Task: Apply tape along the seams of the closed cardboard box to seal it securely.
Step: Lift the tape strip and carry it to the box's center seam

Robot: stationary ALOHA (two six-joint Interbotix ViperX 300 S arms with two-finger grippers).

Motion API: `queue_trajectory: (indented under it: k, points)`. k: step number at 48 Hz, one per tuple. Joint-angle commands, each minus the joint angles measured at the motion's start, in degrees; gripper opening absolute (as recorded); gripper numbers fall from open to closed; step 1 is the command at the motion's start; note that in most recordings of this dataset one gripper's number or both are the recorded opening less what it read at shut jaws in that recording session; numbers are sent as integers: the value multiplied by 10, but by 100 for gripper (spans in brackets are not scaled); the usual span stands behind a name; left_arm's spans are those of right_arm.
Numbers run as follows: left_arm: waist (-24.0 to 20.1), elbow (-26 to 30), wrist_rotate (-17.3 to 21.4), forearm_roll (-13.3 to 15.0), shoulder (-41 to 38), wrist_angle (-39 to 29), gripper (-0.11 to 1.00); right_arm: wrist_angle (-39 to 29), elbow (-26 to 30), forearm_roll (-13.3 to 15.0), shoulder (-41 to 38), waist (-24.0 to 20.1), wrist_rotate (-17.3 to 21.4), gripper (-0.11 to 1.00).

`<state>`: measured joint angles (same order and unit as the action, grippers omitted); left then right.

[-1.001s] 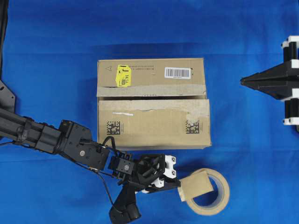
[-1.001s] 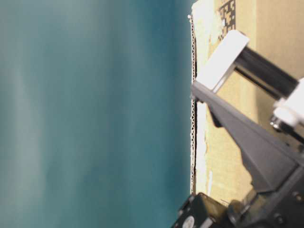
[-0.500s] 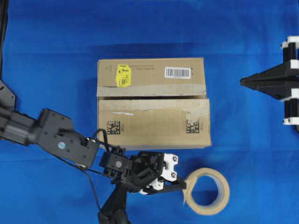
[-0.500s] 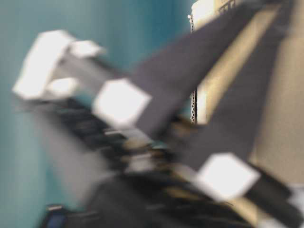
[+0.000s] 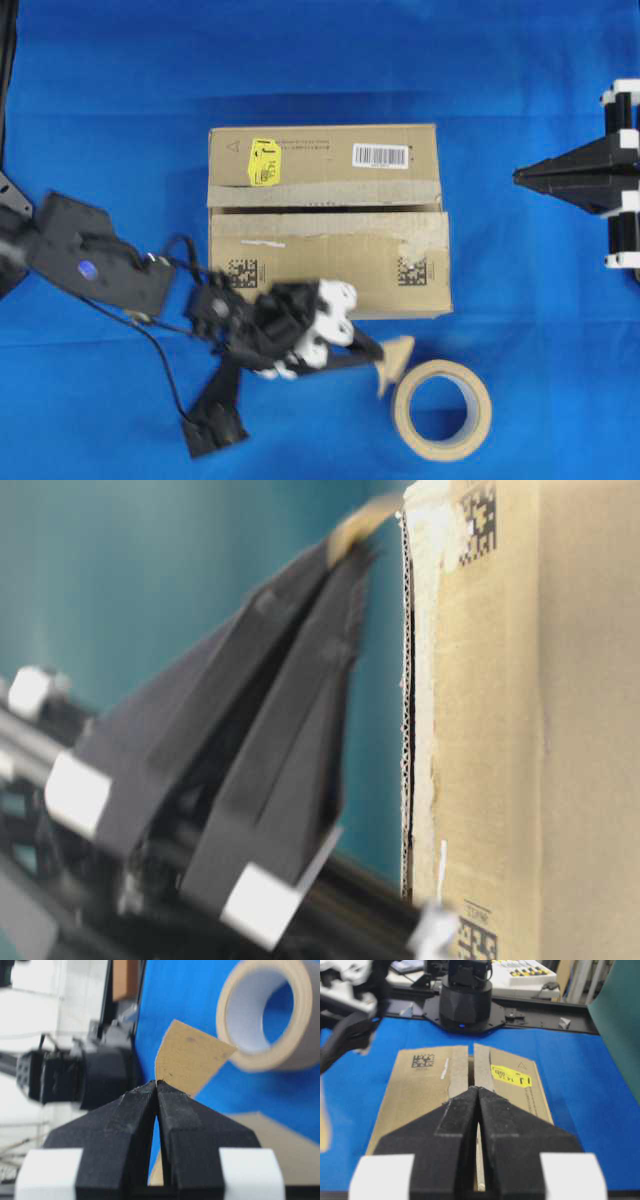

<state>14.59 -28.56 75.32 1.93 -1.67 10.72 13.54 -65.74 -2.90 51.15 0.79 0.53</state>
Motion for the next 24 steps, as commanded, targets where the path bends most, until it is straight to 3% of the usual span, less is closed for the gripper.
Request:
queue_trajectory:
  k: [1,12,24]
  points:
    - [-20,-25,-3,0,50,19,1,2,16,0,-4,1,0,3]
    - [-82,-103,1,0,122,62,1,4,14,0,-11,1,0,3]
    - [-140,-134,2,0,150,71,1,11,13,2,-21,1,-1,3]
